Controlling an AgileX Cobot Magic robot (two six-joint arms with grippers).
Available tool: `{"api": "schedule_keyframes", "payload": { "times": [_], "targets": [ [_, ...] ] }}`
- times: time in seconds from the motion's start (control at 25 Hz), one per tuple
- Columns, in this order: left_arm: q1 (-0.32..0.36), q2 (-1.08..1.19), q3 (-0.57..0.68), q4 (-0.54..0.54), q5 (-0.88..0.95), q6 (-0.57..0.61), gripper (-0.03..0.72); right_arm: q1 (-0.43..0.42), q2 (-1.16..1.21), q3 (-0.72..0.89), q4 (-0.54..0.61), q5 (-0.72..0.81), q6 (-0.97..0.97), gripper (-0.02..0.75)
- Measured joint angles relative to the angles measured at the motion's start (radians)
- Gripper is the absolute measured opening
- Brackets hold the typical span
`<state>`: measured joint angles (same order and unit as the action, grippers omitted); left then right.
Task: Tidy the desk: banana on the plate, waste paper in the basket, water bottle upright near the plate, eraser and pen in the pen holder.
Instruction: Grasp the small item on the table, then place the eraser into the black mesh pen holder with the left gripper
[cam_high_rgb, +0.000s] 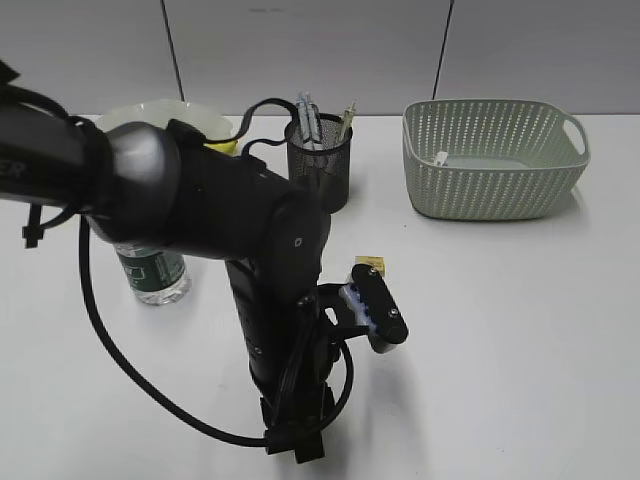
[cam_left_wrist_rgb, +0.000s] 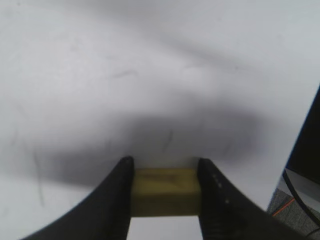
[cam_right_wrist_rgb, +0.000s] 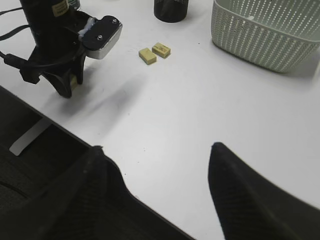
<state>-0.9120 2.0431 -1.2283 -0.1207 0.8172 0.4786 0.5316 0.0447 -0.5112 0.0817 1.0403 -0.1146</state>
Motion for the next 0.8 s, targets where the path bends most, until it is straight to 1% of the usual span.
{"api": "schedule_keyframes", "payload": {
  "times": [0.2, 0.36, 0.56, 0.64, 0.8],
  "targets": [
    [0.0, -0.013, -0.06, 0.008, 0.054, -0.004, 0.288, 0.0, 0.0, 0.0, -0.003, 0.0, 0.0, 0.506],
    [0.0, -0.065, -0.123, 0.018, 0.074, -0.01, 0.288, 0.0, 0.0, 0.0, -0.005, 0.0, 0.0, 0.505],
    [0.022, -0.128, -0.222, 0.079, 0.072, -0.039, 0.288, 0.0, 0.0, 0.0, -0.008, 0.0, 0.0, 0.505],
    [0.044, -0.151, -0.253, 0.108, 0.038, -0.043, 0.288, 0.0, 0.0, 0.0, -0.008, 0.0, 0.0, 0.505],
    [0.105, -0.185, -0.266, 0.132, -0.114, -0.043, 0.288, 0.0, 0.0, 0.0, -0.008, -0.001, 0.0, 0.505]
  ]
}}
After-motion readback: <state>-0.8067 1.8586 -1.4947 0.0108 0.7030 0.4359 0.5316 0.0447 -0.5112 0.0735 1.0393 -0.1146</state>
